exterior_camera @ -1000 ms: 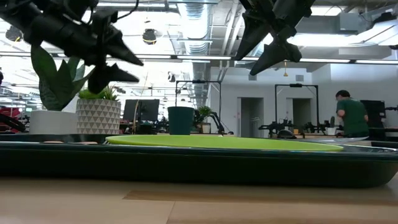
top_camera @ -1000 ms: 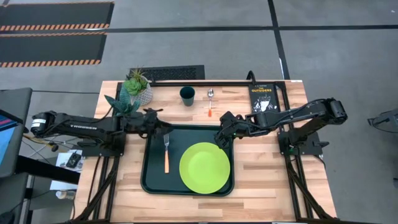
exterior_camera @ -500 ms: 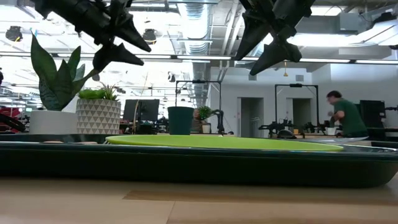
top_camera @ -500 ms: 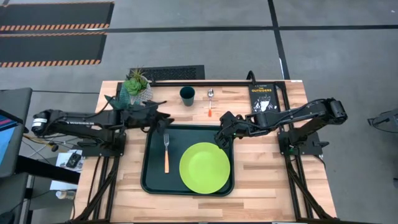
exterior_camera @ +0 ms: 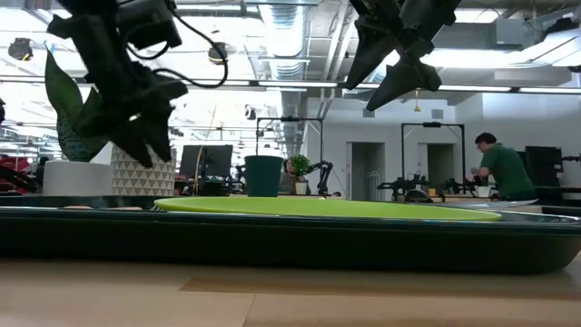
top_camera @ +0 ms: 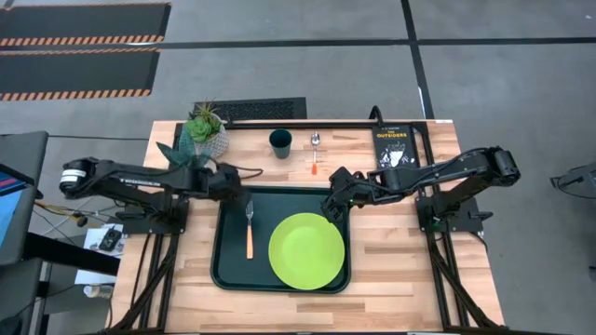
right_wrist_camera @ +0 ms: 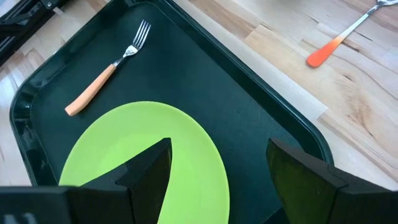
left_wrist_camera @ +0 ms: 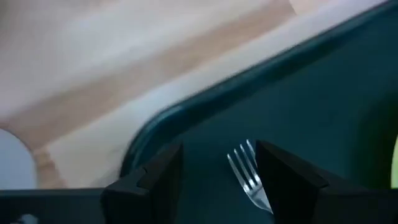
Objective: Pick and place plate/cup/fork/spoon on tray
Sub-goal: Put the orange fork on the black tray to the left of the green plate
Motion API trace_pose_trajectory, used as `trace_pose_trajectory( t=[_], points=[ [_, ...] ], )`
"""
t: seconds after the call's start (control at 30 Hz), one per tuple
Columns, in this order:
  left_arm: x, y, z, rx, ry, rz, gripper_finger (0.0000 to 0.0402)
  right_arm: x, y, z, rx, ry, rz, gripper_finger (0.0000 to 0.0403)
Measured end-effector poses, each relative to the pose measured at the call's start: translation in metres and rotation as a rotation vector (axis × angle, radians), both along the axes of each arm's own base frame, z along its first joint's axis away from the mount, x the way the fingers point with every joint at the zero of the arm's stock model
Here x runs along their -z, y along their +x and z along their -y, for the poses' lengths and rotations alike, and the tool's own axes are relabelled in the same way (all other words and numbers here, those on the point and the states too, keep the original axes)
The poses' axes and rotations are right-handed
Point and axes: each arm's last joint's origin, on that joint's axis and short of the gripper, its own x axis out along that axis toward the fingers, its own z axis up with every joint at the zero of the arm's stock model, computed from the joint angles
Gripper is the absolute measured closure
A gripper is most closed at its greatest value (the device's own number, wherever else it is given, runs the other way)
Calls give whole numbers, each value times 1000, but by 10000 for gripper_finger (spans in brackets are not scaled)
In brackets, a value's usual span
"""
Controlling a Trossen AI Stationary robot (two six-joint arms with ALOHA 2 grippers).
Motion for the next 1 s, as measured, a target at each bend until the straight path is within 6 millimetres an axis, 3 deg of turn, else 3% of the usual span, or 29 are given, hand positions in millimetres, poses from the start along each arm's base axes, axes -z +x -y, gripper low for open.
trace_pose_trajectory(
  t=[0.47, 0.67, 0.83, 1.0],
  points=[
    [29, 13, 19, -20, -31, -14, 214, 1, -1, 0, -1, -2, -11, 117],
    [33, 23, 27, 9, -74, 40, 214, 1, -1, 0, -4, -5, -18, 117],
    [29, 17, 26, -13, -83, 30, 214, 1, -2, 0, -4, -6, -22, 117],
    [10, 21, 31, 10, -118, 208, 223, 1, -2, 0, -4, -6, -23, 117]
  ],
)
